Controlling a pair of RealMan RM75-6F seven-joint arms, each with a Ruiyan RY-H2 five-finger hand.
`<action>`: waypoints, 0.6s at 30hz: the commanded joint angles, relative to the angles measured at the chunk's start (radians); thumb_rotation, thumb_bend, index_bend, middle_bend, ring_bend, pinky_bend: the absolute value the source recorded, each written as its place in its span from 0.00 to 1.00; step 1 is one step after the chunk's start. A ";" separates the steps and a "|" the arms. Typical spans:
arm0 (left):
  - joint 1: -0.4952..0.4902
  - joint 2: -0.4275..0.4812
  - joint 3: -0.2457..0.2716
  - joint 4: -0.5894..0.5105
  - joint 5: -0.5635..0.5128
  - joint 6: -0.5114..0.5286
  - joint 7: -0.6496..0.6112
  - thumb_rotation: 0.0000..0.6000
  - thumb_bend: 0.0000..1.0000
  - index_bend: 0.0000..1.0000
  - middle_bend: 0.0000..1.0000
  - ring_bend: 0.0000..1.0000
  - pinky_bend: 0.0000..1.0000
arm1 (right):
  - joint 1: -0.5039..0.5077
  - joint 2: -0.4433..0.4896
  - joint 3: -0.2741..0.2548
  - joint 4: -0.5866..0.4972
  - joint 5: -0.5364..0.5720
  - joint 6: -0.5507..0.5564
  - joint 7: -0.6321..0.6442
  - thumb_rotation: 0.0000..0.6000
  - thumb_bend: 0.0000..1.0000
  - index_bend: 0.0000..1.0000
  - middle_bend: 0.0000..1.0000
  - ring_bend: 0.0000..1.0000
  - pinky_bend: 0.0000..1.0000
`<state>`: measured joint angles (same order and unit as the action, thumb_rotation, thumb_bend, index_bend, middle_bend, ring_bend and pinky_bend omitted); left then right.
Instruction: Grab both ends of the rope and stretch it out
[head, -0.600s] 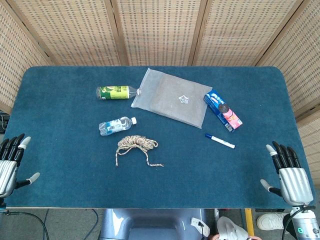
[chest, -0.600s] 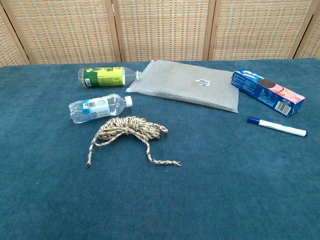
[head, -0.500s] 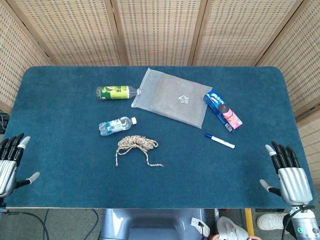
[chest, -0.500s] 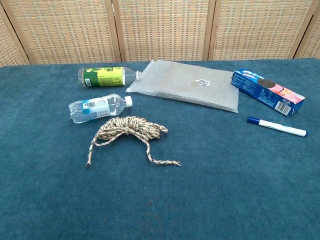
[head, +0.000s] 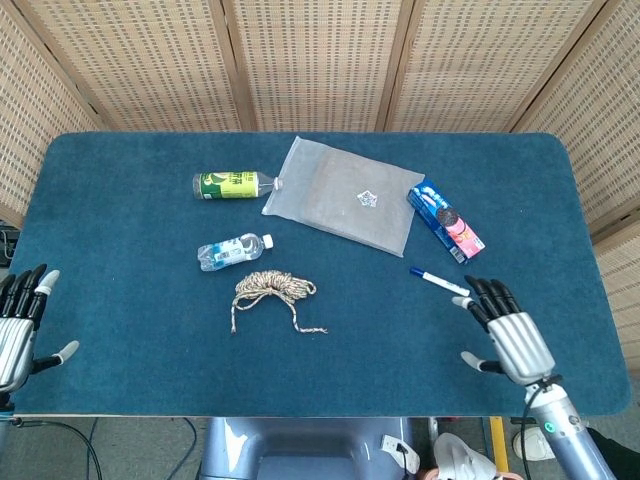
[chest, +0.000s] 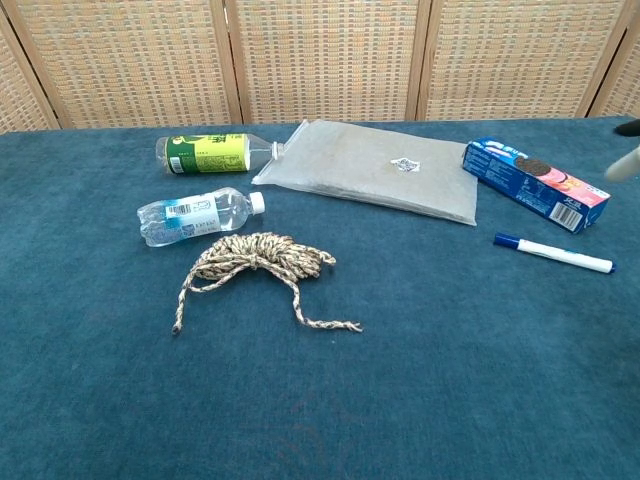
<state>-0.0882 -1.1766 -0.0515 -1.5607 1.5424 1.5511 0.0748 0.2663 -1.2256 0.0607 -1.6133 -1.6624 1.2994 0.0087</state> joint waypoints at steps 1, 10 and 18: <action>0.000 -0.004 -0.003 -0.002 -0.002 0.003 0.014 1.00 0.00 0.00 0.00 0.00 0.00 | 0.127 -0.057 0.040 -0.029 0.005 -0.158 0.032 1.00 0.01 0.28 0.00 0.00 0.00; -0.015 -0.022 -0.023 0.005 -0.054 -0.035 0.051 1.00 0.00 0.00 0.00 0.00 0.00 | 0.365 -0.253 0.140 0.030 0.317 -0.523 -0.144 1.00 0.04 0.37 0.00 0.00 0.00; -0.026 -0.031 -0.032 0.012 -0.079 -0.056 0.069 1.00 0.00 0.00 0.00 0.00 0.00 | 0.466 -0.392 0.165 0.071 0.505 -0.562 -0.298 1.00 0.17 0.38 0.00 0.00 0.00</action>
<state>-0.1142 -1.2075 -0.0834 -1.5493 1.4639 1.4953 0.1428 0.6986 -1.5764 0.2127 -1.5631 -1.1974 0.7531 -0.2408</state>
